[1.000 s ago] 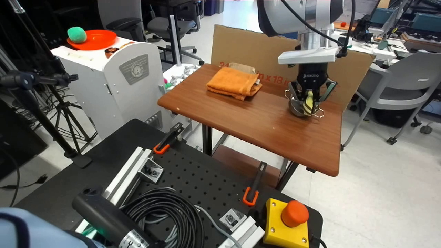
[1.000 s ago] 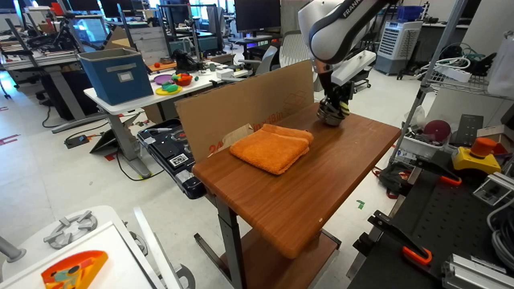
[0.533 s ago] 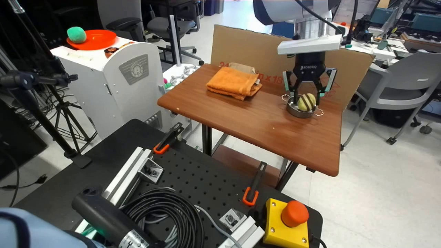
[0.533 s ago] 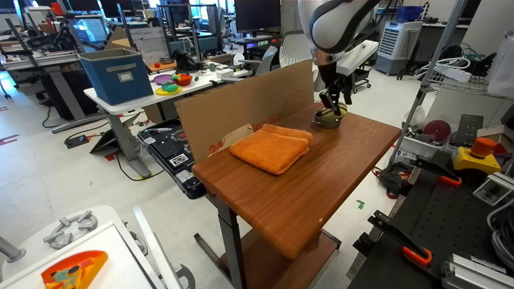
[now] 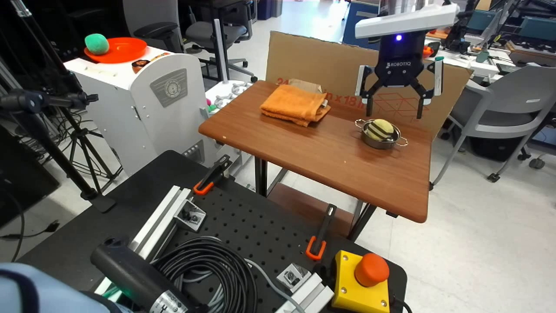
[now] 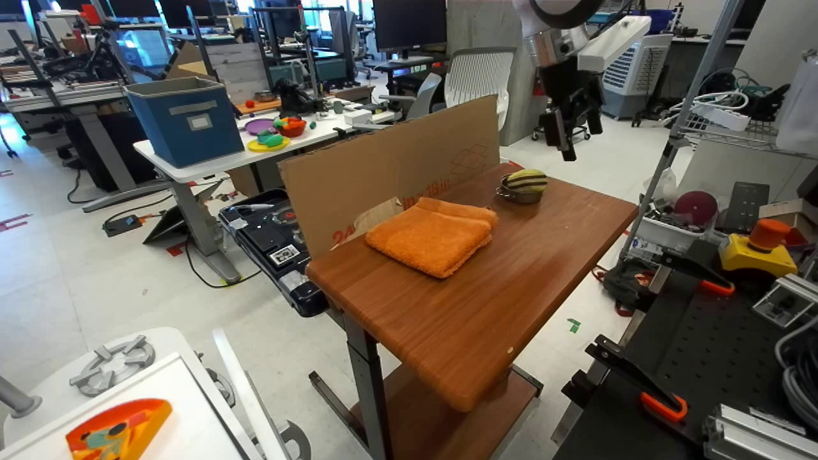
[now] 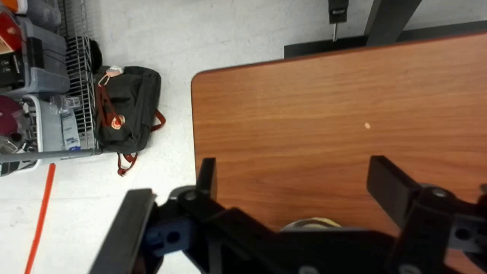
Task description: Put the yellow plushy in the pot
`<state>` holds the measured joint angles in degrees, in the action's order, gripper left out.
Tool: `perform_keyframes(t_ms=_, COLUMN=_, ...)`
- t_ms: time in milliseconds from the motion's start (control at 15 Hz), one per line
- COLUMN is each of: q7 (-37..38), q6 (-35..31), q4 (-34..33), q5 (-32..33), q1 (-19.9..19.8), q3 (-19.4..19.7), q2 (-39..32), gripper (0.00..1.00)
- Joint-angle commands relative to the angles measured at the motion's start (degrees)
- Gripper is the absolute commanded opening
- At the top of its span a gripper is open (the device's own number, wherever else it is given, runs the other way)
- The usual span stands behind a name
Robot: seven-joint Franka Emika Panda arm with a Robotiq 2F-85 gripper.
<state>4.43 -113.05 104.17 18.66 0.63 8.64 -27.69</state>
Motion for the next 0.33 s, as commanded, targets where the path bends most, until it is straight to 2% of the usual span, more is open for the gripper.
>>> perform_keyframes(t_ms=0, q7=-0.1, q6=0.9, q4=1.1, q5=0.4, q1=-1.0, q3=-0.9, q2=1.4, gripper=1.0)
perform_keyframes(t_ms=267, q7=-0.3, q6=1.1, q4=2.7, q5=0.4, q1=-1.2, q3=-1.1, q2=2.7, gripper=1.0)
